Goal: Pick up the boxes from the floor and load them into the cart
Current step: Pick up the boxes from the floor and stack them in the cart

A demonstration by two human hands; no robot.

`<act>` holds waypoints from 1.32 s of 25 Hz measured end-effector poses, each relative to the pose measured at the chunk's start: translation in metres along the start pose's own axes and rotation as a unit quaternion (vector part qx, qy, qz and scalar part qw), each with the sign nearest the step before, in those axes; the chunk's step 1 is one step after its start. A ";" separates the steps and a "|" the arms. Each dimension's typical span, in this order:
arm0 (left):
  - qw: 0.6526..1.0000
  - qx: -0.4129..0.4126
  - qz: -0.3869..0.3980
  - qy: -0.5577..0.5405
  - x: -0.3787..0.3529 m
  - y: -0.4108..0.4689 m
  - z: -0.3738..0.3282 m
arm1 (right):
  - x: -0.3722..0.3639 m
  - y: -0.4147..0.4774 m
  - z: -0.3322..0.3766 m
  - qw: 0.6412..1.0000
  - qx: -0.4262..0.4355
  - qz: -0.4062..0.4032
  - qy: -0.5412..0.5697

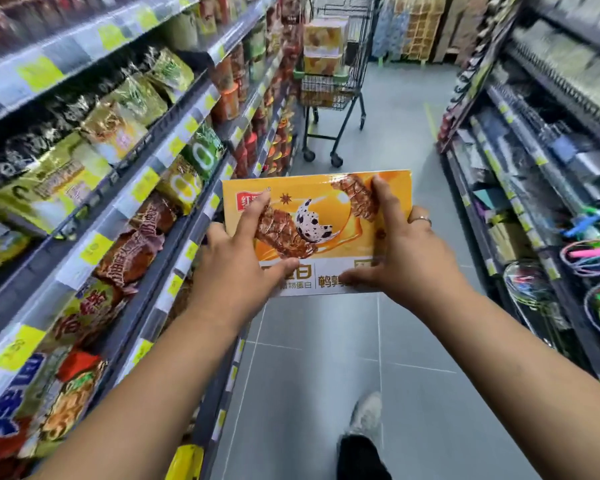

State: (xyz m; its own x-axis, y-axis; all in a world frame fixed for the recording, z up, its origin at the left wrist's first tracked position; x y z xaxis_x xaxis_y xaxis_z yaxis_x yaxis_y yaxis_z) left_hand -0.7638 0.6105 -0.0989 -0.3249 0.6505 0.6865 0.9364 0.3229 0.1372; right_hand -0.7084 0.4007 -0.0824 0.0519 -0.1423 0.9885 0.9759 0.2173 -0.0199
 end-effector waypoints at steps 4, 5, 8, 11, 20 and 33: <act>1.000 -0.015 0.001 -0.007 -0.050 0.100 -0.022 | 0.001 0.103 -0.037 1.000 -0.013 -0.015 0.003; 1.000 -0.016 -0.004 -0.003 -0.061 0.128 -0.028 | 0.003 0.133 -0.046 1.000 -0.011 -0.018 0.004; 1.000 -0.005 -0.008 0.010 -0.088 0.207 -0.042 | 0.010 0.215 -0.064 1.000 0.006 -0.015 0.006; 1.000 0.005 -0.003 0.006 -0.104 0.276 -0.050 | 0.017 0.287 -0.075 1.000 0.013 -0.003 0.019; 1.000 -0.009 0.013 0.006 -0.158 0.522 -0.029 | 0.007 0.526 -0.069 1.000 -0.021 -0.004 0.007; 0.998 -0.047 0.048 0.013 -0.233 0.880 -0.055 | 0.022 0.876 -0.102 0.997 -0.066 -0.027 0.031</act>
State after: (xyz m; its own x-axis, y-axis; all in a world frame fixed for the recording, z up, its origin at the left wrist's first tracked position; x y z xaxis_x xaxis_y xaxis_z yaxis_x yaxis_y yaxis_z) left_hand 0.1432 0.7050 -0.0987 -0.2314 0.6573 0.7172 0.9716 0.1937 0.1359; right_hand 0.1693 0.4894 -0.0931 0.0085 -0.2106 0.9775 0.9968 0.0792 0.0084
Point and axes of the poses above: each hand's wrist, its own y-axis towards the middle knuckle, its own x-axis out of the back of the hand, z = x × y, the point moved 1 cm from there along y, towards the middle knuckle, and after that the axes turned 14 degrees about -y, right-handed, at the moved point
